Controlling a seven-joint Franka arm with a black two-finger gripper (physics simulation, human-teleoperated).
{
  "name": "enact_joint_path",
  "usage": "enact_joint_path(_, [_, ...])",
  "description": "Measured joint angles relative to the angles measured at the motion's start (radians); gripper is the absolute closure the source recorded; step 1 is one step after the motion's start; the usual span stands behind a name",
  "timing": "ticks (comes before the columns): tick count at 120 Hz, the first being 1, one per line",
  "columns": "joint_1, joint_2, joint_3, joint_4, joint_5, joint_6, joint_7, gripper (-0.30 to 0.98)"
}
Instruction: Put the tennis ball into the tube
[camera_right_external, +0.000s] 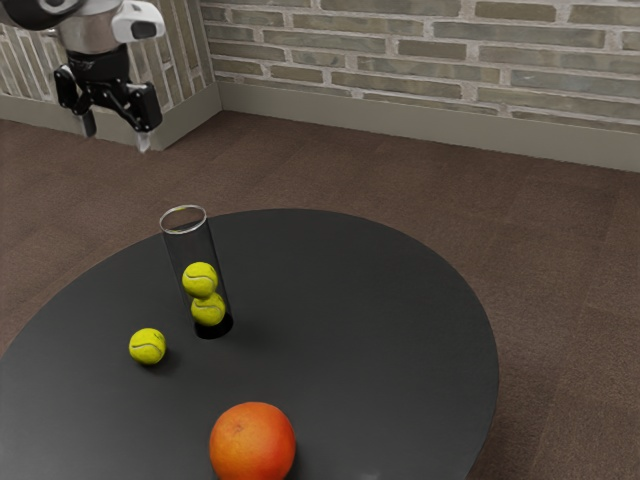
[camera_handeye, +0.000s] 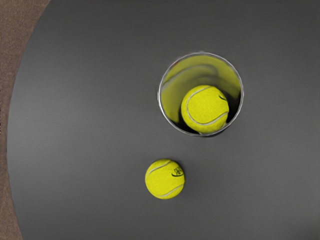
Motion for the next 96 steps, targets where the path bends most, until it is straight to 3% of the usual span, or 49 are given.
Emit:
enact_joint_path(12, [0.007, -0.005, 0.014, -0.019, 0.001, 0.028, -0.010, 0.00])
enact_joint_path(30, [0.021, -0.067, 0.045, -0.216, -0.007, 0.125, -0.033, 0.00])
enact_joint_path(63, [0.056, -0.063, 0.119, -0.598, -0.133, 0.391, -0.155, 0.00])
enact_joint_path(96, [0.059, 0.062, 0.135, -0.653, -0.188, 0.574, -0.230, 0.00])
